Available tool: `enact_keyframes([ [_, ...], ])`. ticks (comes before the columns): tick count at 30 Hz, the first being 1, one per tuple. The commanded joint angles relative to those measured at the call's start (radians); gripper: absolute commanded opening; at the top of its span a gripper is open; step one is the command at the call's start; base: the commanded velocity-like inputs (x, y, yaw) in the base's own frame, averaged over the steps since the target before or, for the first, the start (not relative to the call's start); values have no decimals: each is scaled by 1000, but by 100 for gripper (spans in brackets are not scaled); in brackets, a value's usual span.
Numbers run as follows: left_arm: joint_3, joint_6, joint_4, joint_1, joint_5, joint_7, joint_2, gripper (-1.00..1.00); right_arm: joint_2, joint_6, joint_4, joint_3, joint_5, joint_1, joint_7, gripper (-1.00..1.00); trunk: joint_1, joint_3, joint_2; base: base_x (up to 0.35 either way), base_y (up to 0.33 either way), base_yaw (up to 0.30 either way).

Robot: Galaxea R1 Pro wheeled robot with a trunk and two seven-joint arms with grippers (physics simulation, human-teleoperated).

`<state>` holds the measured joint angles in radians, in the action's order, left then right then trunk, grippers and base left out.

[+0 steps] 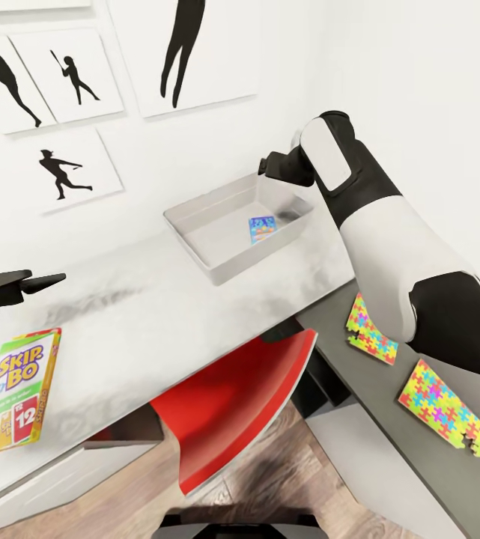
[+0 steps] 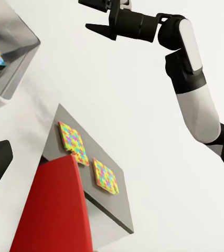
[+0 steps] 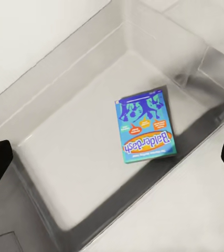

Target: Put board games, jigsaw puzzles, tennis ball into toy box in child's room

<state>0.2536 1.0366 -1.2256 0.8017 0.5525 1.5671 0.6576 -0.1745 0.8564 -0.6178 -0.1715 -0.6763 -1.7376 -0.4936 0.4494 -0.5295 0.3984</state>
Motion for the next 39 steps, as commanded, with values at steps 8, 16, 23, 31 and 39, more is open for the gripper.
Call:
enact_keyframes([
  [8, -1, 11, 0, 1, 0, 4, 1, 100, 0, 1, 0, -2, -10, 0, -18, 100, 1, 12, 2, 0, 0, 0],
  [16, -1, 11, 0, 1, 0, 4, 2, 100, 0, 1, 0, -2, -10, 0, -24, 100, 1, 25, 2, 0, 0, 0],
  [23, -2, 11, 0, 1, 0, 4, 2, 100, 0, 1, 0, -2, -10, 1, -25, 100, 1, 37, 2, 0, 0, 0],
  [31, -3, 10, 0, -1, 0, 4, 1, 100, 0, 3, 0, -2, -11, 1, -31, 100, 1, 50, 2, 0, 0, 0],
  [39, -6, 10, 0, -2, -1, 4, -1, 100, 0, 11, 0, -2, -11, 1, -49, 100, 1, 64, 2, 0, 0, 0],
])
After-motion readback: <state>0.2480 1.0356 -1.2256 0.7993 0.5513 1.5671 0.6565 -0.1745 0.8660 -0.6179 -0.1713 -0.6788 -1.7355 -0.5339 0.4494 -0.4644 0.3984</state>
